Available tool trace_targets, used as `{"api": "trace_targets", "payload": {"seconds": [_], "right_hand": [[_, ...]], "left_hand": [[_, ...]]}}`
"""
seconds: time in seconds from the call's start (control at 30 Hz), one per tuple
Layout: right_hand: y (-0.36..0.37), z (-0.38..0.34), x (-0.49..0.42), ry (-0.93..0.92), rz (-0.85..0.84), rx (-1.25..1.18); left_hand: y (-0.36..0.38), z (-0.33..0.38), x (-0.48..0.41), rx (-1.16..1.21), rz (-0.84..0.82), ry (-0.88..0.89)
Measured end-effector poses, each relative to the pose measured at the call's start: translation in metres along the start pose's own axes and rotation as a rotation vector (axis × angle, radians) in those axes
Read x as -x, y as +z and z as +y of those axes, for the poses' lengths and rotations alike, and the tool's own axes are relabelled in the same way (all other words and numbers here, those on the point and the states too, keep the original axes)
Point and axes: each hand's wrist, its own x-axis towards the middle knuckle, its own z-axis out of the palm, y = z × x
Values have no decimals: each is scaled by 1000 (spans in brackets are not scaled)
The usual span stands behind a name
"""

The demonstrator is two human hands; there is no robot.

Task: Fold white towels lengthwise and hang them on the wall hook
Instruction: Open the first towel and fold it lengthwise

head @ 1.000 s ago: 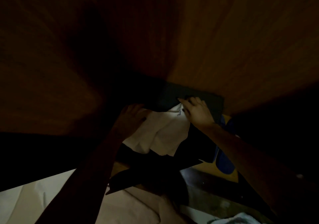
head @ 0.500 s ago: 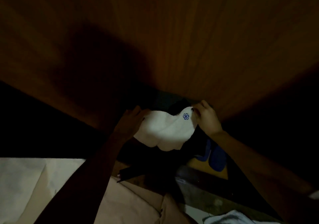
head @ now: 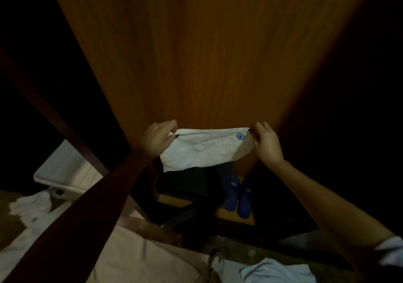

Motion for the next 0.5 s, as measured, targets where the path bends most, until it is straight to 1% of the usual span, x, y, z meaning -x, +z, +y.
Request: {"api": "trace_targets", "payload": {"seconds": [0.07,0.23,0.37,0.43,0.5], "right_hand": [[-50,-20,-2,-12,50,5],[-156,-59,-4,-11,159,-44],[-223,-83,1,-12,238,-134],[-253,-93,11,-17,283,-177],[-285,-101,25,-18,326,-214]], "left_hand": [[-43,22,-7,31,-48,-39],[-135,84,-26,243,-2,-50],[-191,129,-27,349,101,-53],[-216,152,-24,390,191,-85],[-239,175,-17,401,240,-118]]}}
